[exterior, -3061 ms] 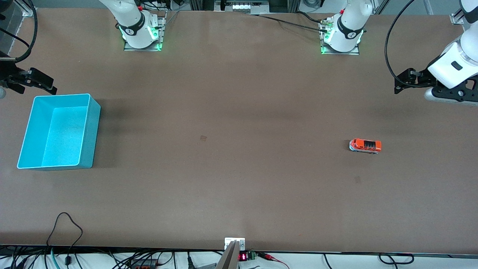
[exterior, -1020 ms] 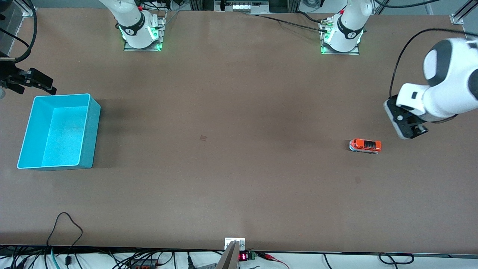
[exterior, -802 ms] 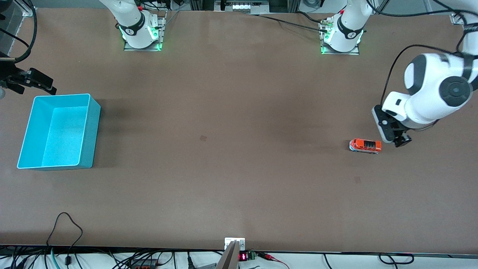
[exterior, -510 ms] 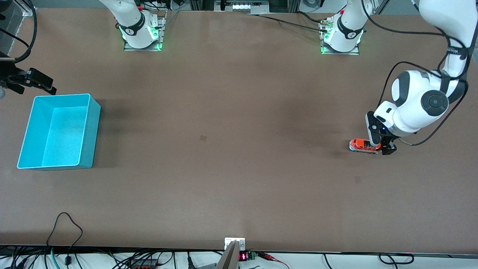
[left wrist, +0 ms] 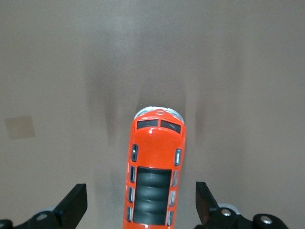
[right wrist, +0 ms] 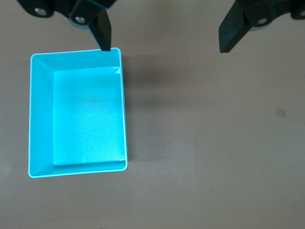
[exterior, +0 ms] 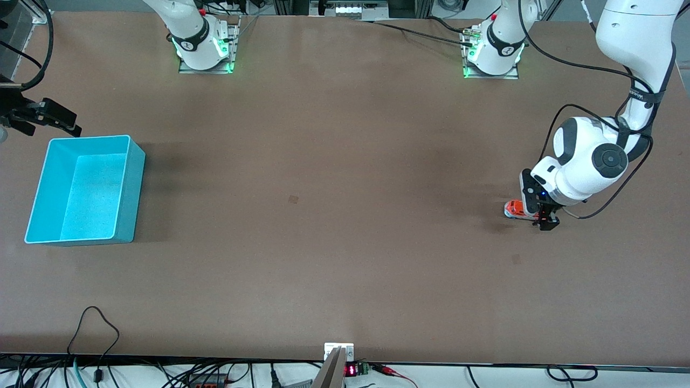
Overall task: Wind up bus and store in blue box
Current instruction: 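Close the left gripper on the orange bus body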
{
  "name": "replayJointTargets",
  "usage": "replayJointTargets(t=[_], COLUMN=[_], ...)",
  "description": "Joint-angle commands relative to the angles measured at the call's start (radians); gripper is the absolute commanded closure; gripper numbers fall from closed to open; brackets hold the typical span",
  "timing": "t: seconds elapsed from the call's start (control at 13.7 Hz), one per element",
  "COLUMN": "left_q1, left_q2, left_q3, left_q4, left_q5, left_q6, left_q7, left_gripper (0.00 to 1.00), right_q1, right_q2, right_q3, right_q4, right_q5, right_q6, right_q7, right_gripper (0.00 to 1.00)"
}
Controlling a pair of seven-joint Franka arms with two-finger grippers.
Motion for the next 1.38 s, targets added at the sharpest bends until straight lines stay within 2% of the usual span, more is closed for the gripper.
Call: replayJointTargets(t=[0.0,0.07,0.15,0.22,0.29,0.44,0.58,1.02,1.31], left_q1=[0.009,0.009,0.009,0.009,0.007,0.009,0.009,0.015,0.107], left_q2=[0.013,0.015,0.015,0.015,0.015,0.028,0.036,0.064,0.1], left_q3=[-0.004,-0.004,-0.006,-0.006,-0.004,-0.004,-0.004,-0.001,0.006], left_q4=[-0.009,-0.009,-0.009,-0.009,-0.009,-0.006,-0.006,0.003,0.025], left_q5=[0.024,0.024,0.024,0.024,0.024,0.024,0.022,0.022,0.024], left_q6=[0.029,0.031,0.034,0.034,0.032,0.026,0.02,0.02,0.02], left_q7=[0.017,0.017,0.017,0.017,0.017,0.014,0.001,0.013,0.095], left_gripper=[0.01,0.09,0.25,0.47,0.62,0.72,0.75,0.74,0.71], right_q1=[-0.007,-0.007,-0.007,-0.007,-0.007,-0.008,-0.008,-0.008,-0.008], right_q2=[-0.006,-0.006,-0.006,-0.006,-0.005,-0.005,-0.005,-0.005,-0.005], right_q3=[0.004,0.004,0.004,0.004,0.004,0.004,0.004,0.004,0.004], right_q4=[-0.004,-0.004,-0.004,-0.004,-0.004,-0.004,-0.004,-0.004,-0.004], right_q5=[-0.003,-0.003,-0.003,-0.003,-0.003,-0.003,-0.003,-0.003,-0.003], right_q6=[0.005,0.005,0.005,0.005,0.005,0.006,0.006,0.005,0.005], right_q7=[-0.015,-0.015,-0.015,-0.015,-0.015,-0.015,-0.015,-0.015,-0.015], right_gripper=[0.0,0.0,0.0,0.0,0.0,0.0,0.0,0.0,0.0])
